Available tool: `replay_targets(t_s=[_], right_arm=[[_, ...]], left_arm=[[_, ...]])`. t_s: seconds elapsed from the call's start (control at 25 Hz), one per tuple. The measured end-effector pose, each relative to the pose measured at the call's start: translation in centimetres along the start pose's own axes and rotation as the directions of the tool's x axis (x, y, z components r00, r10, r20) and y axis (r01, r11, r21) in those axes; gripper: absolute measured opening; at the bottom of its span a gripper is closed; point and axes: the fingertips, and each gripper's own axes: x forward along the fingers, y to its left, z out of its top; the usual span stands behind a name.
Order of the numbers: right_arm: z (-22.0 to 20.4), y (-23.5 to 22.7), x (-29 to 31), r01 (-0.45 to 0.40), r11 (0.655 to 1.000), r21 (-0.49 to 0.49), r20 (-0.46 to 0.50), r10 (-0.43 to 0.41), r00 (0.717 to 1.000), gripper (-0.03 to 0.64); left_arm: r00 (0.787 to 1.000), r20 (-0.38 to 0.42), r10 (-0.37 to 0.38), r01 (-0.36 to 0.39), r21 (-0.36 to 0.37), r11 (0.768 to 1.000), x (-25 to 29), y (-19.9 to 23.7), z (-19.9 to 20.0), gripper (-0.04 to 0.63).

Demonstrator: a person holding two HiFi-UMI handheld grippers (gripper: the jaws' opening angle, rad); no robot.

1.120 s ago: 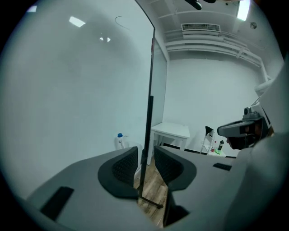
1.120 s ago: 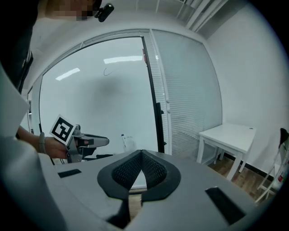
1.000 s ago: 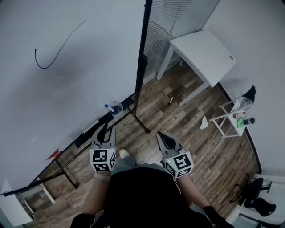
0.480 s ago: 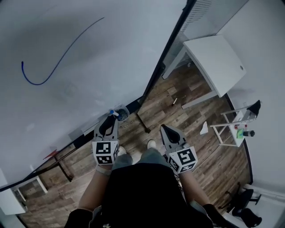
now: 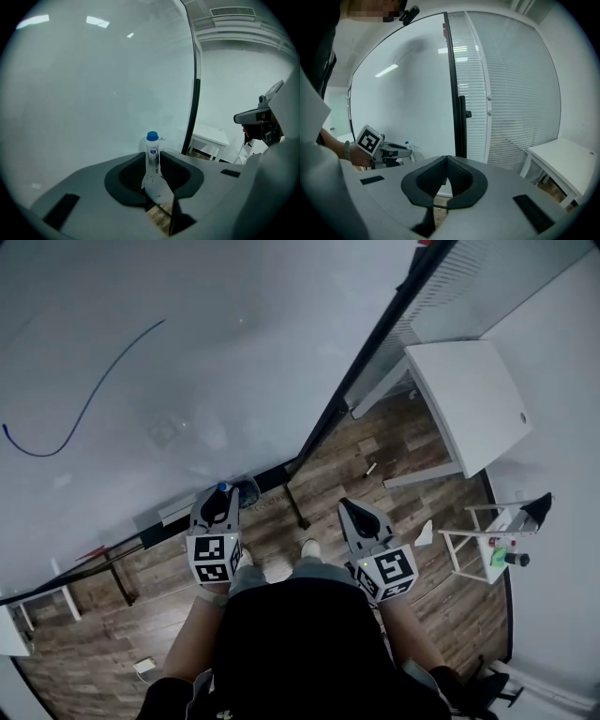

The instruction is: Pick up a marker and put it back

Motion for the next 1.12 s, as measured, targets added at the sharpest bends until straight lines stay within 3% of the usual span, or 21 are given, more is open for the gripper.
replay_targets(t_s=[0.28, 0.72, 1.12], right_arm=[[0.1, -1.4, 0.8, -0.031, 0.999, -0.008, -0.005, 0.031, 1.000, 0.028], [-0.5, -1.2, -0.3, -0.033, 0.999, 0.004, 0.003, 0.033, 0.999, 0.028], [-0.4, -0.8, -2.1, -0.010, 0.999, 0.039, 0.041, 0.008, 0.999, 0.028]], left_arm=[[0.999, 0.001, 0.050, -0.050, 0.004, 0.999, 0.4, 0.0, 0.1, 0.087], [0.998, 0.020, 0.060, -0.060, -0.004, 0.998, -0.4, 0.0, 1.0, 0.081], [0.997, 0.080, 0.006, -0.010, 0.043, 0.999, -2.5, -1.8, 4.3, 0.080]])
